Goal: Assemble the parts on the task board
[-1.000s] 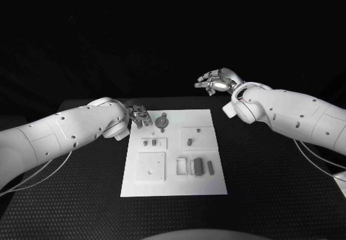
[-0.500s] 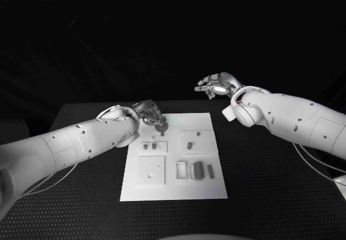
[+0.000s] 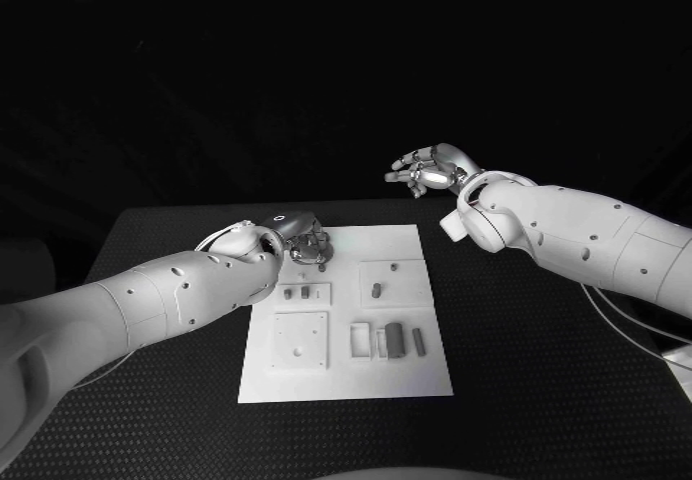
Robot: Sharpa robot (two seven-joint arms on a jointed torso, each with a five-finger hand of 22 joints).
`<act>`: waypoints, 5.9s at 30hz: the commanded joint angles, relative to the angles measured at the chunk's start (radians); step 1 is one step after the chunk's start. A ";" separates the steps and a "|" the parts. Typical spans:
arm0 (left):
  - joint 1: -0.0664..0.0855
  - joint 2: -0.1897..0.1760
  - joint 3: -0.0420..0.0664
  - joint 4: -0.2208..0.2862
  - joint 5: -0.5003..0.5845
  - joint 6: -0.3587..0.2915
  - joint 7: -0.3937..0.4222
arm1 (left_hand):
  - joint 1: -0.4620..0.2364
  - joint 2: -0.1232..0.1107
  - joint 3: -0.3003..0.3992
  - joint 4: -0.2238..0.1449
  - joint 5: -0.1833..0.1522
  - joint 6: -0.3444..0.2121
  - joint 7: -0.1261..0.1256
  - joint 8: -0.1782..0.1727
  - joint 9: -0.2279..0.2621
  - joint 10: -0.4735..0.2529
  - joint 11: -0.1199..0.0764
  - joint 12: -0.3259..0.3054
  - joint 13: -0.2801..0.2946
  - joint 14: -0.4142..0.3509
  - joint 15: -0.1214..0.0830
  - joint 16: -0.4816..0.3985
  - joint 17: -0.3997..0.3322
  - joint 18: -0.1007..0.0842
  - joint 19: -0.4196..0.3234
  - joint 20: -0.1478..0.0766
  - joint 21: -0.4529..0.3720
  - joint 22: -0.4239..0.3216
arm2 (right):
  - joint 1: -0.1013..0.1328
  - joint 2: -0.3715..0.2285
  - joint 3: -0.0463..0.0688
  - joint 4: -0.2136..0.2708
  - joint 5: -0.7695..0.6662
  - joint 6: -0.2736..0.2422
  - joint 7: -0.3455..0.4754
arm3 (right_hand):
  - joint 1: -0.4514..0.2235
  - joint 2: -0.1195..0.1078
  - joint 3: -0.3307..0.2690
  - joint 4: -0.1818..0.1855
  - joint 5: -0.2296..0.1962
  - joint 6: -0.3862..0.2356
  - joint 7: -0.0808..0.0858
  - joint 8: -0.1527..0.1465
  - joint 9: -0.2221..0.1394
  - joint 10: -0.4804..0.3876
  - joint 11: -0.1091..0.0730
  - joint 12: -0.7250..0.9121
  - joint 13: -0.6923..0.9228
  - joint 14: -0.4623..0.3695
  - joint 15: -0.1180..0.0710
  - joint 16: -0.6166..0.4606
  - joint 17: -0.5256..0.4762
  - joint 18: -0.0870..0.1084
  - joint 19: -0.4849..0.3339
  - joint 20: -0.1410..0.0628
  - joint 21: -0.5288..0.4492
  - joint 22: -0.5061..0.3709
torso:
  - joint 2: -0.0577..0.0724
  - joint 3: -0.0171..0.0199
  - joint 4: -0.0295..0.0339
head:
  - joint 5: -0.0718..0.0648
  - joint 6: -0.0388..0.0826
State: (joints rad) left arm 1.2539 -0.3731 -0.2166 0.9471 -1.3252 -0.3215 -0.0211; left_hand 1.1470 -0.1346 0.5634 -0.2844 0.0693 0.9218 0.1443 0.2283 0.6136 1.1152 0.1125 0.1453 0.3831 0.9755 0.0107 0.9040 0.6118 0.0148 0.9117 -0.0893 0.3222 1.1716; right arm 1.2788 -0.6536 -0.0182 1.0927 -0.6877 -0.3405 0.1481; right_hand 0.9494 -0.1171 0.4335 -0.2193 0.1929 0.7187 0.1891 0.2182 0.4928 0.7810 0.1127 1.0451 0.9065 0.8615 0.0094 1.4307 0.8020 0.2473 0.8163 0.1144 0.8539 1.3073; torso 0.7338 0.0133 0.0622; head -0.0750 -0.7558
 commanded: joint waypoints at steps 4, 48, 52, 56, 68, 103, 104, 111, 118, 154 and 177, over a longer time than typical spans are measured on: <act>-0.004 0.007 0.000 -0.001 -0.055 0.032 0.000 | -0.009 -0.013 -0.010 0.002 -0.004 -0.003 0.009 -0.008 -0.009 0.002 0.003 -0.014 -0.006 0.011 0.000 0.002 0.006 -0.012 0.013 0.001 -0.005 0.003 | 0.000 0.000 0.000 0.004 0.000 0.009 0.010 | -0.003 0.006 0.006 0.000 -0.003 -0.002 0.031 0.005 -0.002 -0.006 -0.002 0.005 -0.002 -0.004 -0.004 0.004 -0.002 0.014 0.000 0.003 -0.004 0.010 | 0.000 -0.0001 0.0006 | -0.004 -0.003; -0.030 0.016 -0.005 -0.010 -0.068 0.091 -0.007 | 0.037 0.023 0.029 -0.002 0.014 0.060 -0.003 0.016 -0.052 0.064 -0.020 -0.044 -0.024 0.101 -0.028 0.054 0.078 0.013 0.114 -0.025 0.032 0.058 | 0.000 -0.001 0.001 0.008 0.000 0.010 0.009 | -0.003 0.008 0.005 0.000 -0.003 -0.002 0.031 0.006 -0.003 -0.006 -0.002 0.007 -0.004 -0.003 -0.004 0.006 -0.003 0.014 0.001 0.004 -0.003 0.010 | -0.002 -0.0006 0.0012 | -0.010 -0.018; -0.031 0.017 -0.005 -0.017 -0.068 0.093 -0.008 | 0.044 0.025 0.034 -0.003 0.014 0.060 -0.003 0.017 -0.055 0.068 -0.022 -0.048 -0.026 0.113 -0.030 0.057 0.082 0.015 0.126 -0.029 0.038 0.065 | 0.000 -0.001 0.001 0.009 0.000 0.011 0.009 | -0.003 0.008 0.005 0.000 -0.003 -0.002 0.031 0.006 -0.003 -0.006 -0.002 0.008 -0.004 -0.003 -0.004 0.006 -0.003 0.014 0.001 0.004 -0.003 0.011 | -0.002 -0.0006 0.0013 | -0.010 -0.018; -0.032 0.018 -0.005 -0.023 -0.068 0.098 -0.009 | 0.055 0.029 0.040 -0.004 0.014 0.062 -0.004 0.018 -0.057 0.074 -0.024 -0.050 -0.028 0.120 -0.032 0.058 0.084 0.017 0.131 -0.030 0.040 0.070 | 0.000 -0.002 0.001 0.009 0.000 0.010 0.009 | -0.003 0.008 0.005 0.000 -0.003 -0.002 0.031 0.006 -0.003 -0.006 -0.002 0.008 -0.004 -0.003 -0.004 0.006 -0.003 0.014 0.001 0.004 -0.003 0.011 | -0.001 -0.0006 0.0007 | -0.010 -0.019; -0.046 0.025 -0.006 -0.035 -0.069 0.104 -0.006 | 0.087 0.030 0.056 -0.005 0.014 0.071 -0.007 0.024 -0.061 0.094 -0.030 -0.053 -0.030 0.142 -0.039 0.063 0.094 0.019 0.150 -0.036 0.044 0.082 | 0.000 -0.002 0.001 0.012 0.000 0.011 0.009 | -0.004 0.009 0.005 0.000 -0.003 -0.002 0.031 0.007 -0.003 -0.006 -0.002 0.009 -0.005 -0.003 -0.004 0.007 -0.003 0.014 0.002 0.004 -0.003 0.011 | -0.001 -0.0011 0.0007 | -0.014 -0.023; -0.046 -0.003 0.005 -0.011 0.004 -0.008 0.050 | 0.070 0.055 0.052 -0.002 0.018 0.153 -0.040 0.065 -0.058 0.190 -0.068 -0.051 -0.027 0.216 -0.077 0.127 0.122 0.024 0.230 -0.070 0.079 0.142 | 0.000 -0.001 0.001 0.010 0.000 0.010 0.009 | -0.005 0.009 0.005 0.000 -0.003 -0.002 0.031 0.008 -0.004 -0.007 -0.002 0.010 -0.007 -0.003 -0.004 0.008 -0.004 0.014 0.002 0.004 -0.004 0.011 | -0.002 -0.0005 0.0006 | -0.013 -0.018; -0.046 -0.008 0.005 -0.008 0.014 -0.012 0.051 | 0.070 0.056 0.052 -0.002 0.018 0.153 -0.040 0.065 -0.058 0.190 -0.068 -0.051 -0.027 0.216 -0.077 0.128 0.122 0.024 0.230 -0.071 0.079 0.143 | 0.000 -0.001 0.001 0.010 0.000 0.010 0.009 | -0.005 0.009 0.005 0.000 -0.003 -0.002 0.031 0.008 -0.004 -0.007 -0.002 0.010 -0.007 -0.003 -0.004 0.008 -0.004 0.014 0.002 0.004 -0.004 0.011 | -0.002 -0.0005 0.0006 | -0.013 -0.018; -0.045 -0.032 0.038 0.015 0.034 -0.003 0.051 | 0.066 0.058 0.053 -0.002 0.020 0.156 -0.042 0.066 -0.059 0.194 -0.070 -0.052 -0.027 0.219 -0.079 0.130 0.122 0.024 0.235 -0.073 0.079 0.145 | 0.000 -0.004 0.001 0.012 0.000 0.010 0.009 | -0.005 0.009 0.004 0.000 -0.003 -0.002 0.031 0.008 -0.005 -0.007 -0.002 0.011 -0.007 -0.003 -0.004 0.008 -0.004 0.015 0.002 0.004 -0.004 0.011 | -0.002 -0.0009 0.0013 | -0.011 -0.016; -0.041 -0.071 0.067 0.057 0.060 0.049 0.041 | 0.063 0.059 0.054 -0.002 0.020 0.158 -0.042 0.066 -0.059 0.196 -0.071 -0.053 -0.027 0.221 -0.080 0.132 0.122 0.024 0.238 -0.074 0.081 0.148 | 0.000 -0.009 0.001 0.014 0.000 0.011 0.008 | -0.005 0.009 0.004 0.000 -0.003 -0.002 0.031 0.008 -0.005 -0.007 -0.002 0.011 -0.008 -0.003 -0.004 0.008 -0.005 0.014 0.002 0.004 -0.004 0.011 | -0.003 -0.0008 0.0018 | -0.008 -0.015; -0.035 -0.117 0.068 0.037 0.074 0.136 0.032 | 0.059 0.065 0.055 -0.003 0.020 0.158 -0.043 0.065 -0.061 0.199 -0.071 -0.057 -0.027 0.222 -0.080 0.135 0.122 0.023 0.240 -0.076 0.080 0.152 | 0.000 -0.015 0.001 0.016 0.000 0.010 0.008 | -0.005 0.009 0.005 0.000 -0.003 -0.003 0.031 0.009 -0.006 -0.008 -0.002 0.013 -0.010 -0.004 -0.004 0.009 -0.006 0.014 0.002 0.003 -0.004 0.012 | -0.002 -0.0013 0.0005 | -0.003 -0.017; -0.040 -0.103 0.064 0.024 0.070 0.179 0.033 | 0.058 0.066 0.055 -0.004 0.021 0.158 -0.043 0.065 -0.061 0.201 -0.072 -0.059 -0.027 0.224 -0.081 0.138 0.122 0.023 0.243 -0.077 0.080 0.154 | 0.000 -0.015 0.001 0.016 0.000 0.010 0.008 | -0.005 0.009 0.005 0.000 -0.003 -0.003 0.031 0.010 -0.007 -0.008 -0.002 0.014 -0.011 -0.004 -0.004 0.009 -0.006 0.014 0.003 0.003 -0.004 0.012 | -0.002 -0.0014 0.0005 | -0.003 -0.022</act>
State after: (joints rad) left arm 1.2152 -0.4806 -0.1505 0.9691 -1.2572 -0.1752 0.0056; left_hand 1.2049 -0.0766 0.6131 -0.2902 0.0841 1.0752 0.1014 0.2893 0.5516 1.3112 0.0408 0.0910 0.3546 1.1935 -0.0676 1.0376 0.7331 0.0197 1.1510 -0.1643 0.3997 1.3079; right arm 1.2788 -0.6687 -0.0182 1.1074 -0.6875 -0.3405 0.1477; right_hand 0.9453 -0.1131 0.4335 -0.2193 0.1929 0.7187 0.1859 0.2214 0.4869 0.7775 0.1089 1.0528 0.8968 0.8613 0.0096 1.4347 0.7970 0.2473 0.8164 0.1144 0.8540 1.3075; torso 0.7322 0.0122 0.0627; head -0.0784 -0.7769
